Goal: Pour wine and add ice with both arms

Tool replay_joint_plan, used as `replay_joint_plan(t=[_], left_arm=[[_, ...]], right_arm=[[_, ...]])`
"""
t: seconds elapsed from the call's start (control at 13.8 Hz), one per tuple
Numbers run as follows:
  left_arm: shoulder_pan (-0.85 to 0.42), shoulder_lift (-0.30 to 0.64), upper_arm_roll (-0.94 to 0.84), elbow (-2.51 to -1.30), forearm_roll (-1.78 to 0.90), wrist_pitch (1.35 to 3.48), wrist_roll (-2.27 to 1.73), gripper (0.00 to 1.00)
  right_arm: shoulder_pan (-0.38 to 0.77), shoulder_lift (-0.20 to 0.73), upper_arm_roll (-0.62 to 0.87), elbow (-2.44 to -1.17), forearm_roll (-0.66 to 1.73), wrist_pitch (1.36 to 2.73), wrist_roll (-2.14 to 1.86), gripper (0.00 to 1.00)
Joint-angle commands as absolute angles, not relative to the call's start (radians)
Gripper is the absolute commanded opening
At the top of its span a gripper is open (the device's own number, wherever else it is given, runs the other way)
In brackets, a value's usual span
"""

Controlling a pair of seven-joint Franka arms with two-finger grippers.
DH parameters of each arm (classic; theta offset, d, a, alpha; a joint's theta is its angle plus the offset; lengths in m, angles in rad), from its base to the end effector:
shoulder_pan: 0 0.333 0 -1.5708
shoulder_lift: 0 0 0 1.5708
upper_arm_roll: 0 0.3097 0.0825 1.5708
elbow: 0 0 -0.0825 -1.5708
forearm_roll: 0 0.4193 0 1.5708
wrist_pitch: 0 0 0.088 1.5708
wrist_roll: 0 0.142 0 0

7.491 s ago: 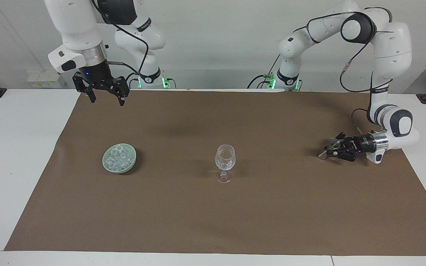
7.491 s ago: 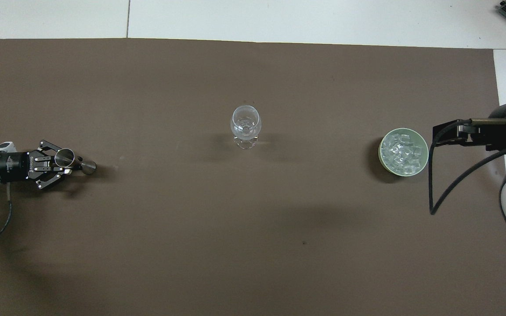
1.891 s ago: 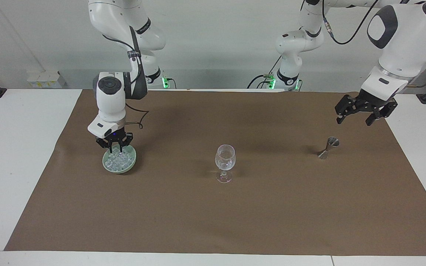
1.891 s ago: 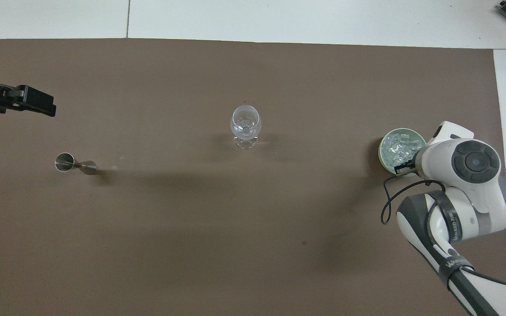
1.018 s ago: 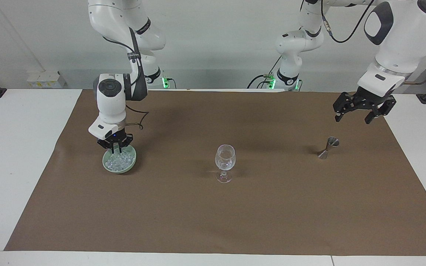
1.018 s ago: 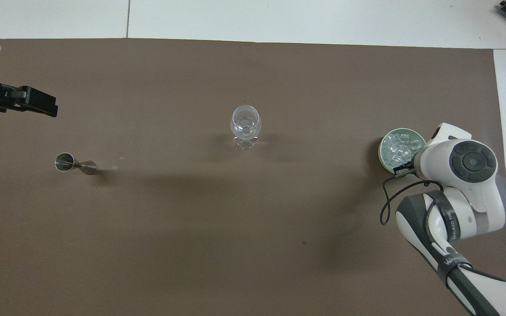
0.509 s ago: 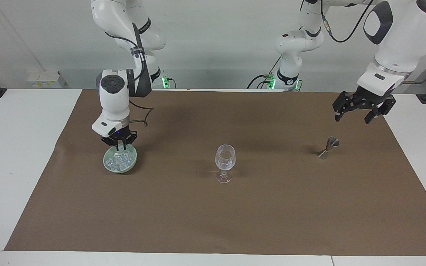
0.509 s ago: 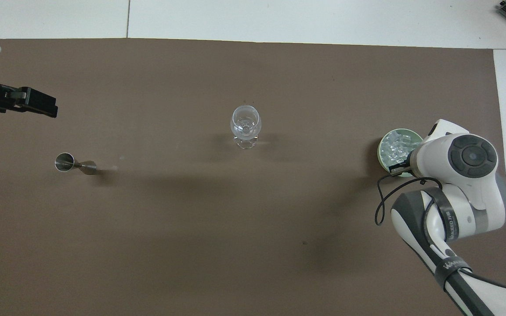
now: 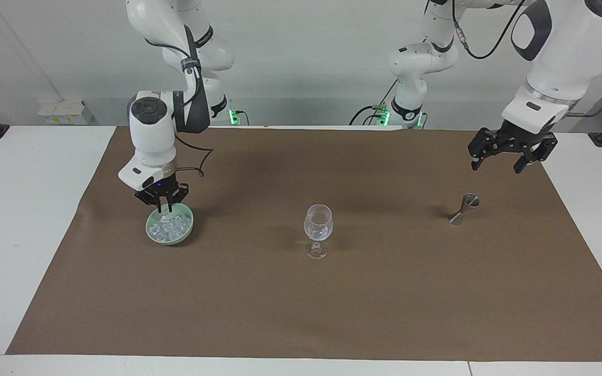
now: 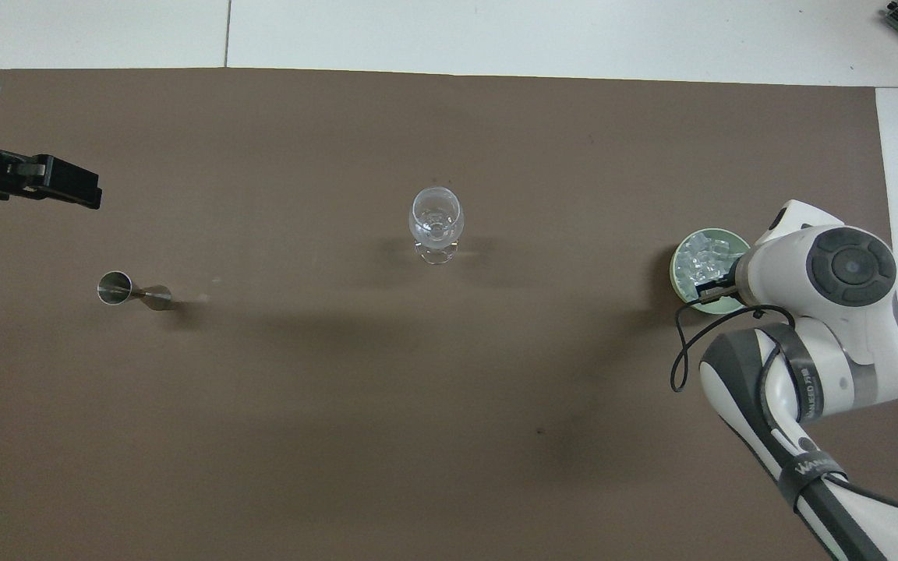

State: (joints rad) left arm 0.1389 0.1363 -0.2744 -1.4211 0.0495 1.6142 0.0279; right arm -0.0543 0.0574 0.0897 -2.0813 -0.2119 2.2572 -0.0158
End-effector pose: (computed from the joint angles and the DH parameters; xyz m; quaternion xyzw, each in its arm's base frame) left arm 0.6331 -0.0686 0.5829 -0.9963 0.0801 -0.0312 0.0047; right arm 0.6028 0.0098 0.3520 0.9910 0.0872 0.0600 0.0825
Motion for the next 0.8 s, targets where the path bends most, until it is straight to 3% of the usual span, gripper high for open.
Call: replay_joint_plan(t=[0.0,0.36,0.73], left_arm=[[0.065,0.103,-0.201,-1.462,0.066,1.623,0.031,1.00],[-0.026,0.071,-0.111,-1.503,0.064,1.640,0.028,1.00],[-0.078,0.034,-0.064,-1.566,0.060,1.643,0.023,1.00]], right_arm=[[-0.058,0.043,0.144,-1.985,-0.095,2.211,-0.022,0.00],[-0.043,0.084,0.303,-1.849,-0.052,2.217,0.194,0.00],[0.121,0.118,0.333,-1.766,-0.054,2.281,0.454,0.00]])
